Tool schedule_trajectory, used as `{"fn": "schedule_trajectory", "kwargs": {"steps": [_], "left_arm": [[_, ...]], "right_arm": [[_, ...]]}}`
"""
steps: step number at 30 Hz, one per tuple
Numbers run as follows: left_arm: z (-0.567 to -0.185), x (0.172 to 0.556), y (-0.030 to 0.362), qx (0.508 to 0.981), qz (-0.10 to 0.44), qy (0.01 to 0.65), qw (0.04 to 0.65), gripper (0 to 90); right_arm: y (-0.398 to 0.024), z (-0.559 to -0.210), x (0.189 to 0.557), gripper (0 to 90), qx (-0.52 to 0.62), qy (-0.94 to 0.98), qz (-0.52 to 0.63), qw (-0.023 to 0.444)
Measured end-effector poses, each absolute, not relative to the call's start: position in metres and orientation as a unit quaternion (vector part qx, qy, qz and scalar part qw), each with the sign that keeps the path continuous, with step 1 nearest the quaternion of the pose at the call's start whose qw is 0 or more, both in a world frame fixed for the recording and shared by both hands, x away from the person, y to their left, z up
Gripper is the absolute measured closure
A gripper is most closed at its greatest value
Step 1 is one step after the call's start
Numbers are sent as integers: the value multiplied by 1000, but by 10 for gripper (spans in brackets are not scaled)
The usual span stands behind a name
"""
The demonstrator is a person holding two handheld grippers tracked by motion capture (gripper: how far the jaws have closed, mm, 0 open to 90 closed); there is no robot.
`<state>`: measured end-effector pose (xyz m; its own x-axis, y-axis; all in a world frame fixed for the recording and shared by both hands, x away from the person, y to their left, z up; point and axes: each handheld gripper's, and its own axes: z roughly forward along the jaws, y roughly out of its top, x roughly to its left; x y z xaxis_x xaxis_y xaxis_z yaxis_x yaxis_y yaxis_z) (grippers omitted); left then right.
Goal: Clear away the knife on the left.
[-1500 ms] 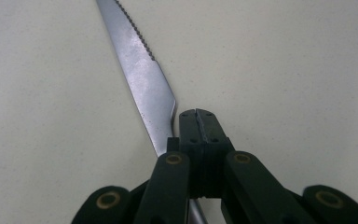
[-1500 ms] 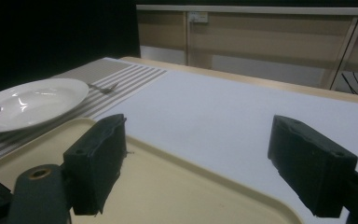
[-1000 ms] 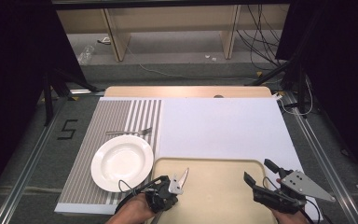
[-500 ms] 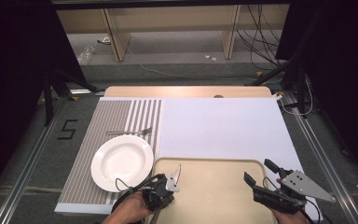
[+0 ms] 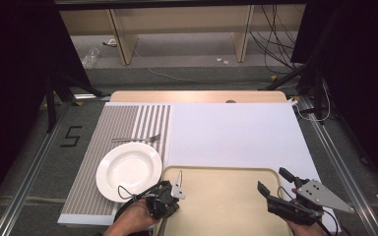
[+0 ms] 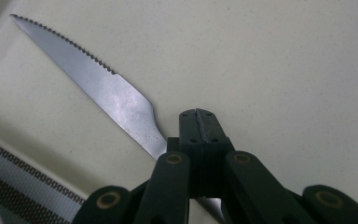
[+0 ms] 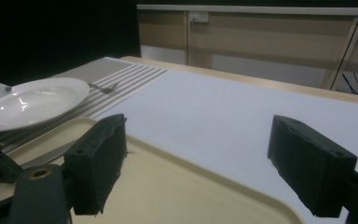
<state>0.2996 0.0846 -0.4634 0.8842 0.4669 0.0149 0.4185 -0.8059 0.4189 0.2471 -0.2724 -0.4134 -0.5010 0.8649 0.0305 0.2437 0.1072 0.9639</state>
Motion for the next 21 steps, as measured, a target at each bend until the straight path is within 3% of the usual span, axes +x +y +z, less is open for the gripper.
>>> {"fn": "schedule_trajectory", "kwargs": {"steps": [21], "left_arm": [[-462, 304, 97, 947, 56, 251, 193, 894]], "right_arm": [[-272, -414, 247, 205, 405, 684, 532, 291]]}}
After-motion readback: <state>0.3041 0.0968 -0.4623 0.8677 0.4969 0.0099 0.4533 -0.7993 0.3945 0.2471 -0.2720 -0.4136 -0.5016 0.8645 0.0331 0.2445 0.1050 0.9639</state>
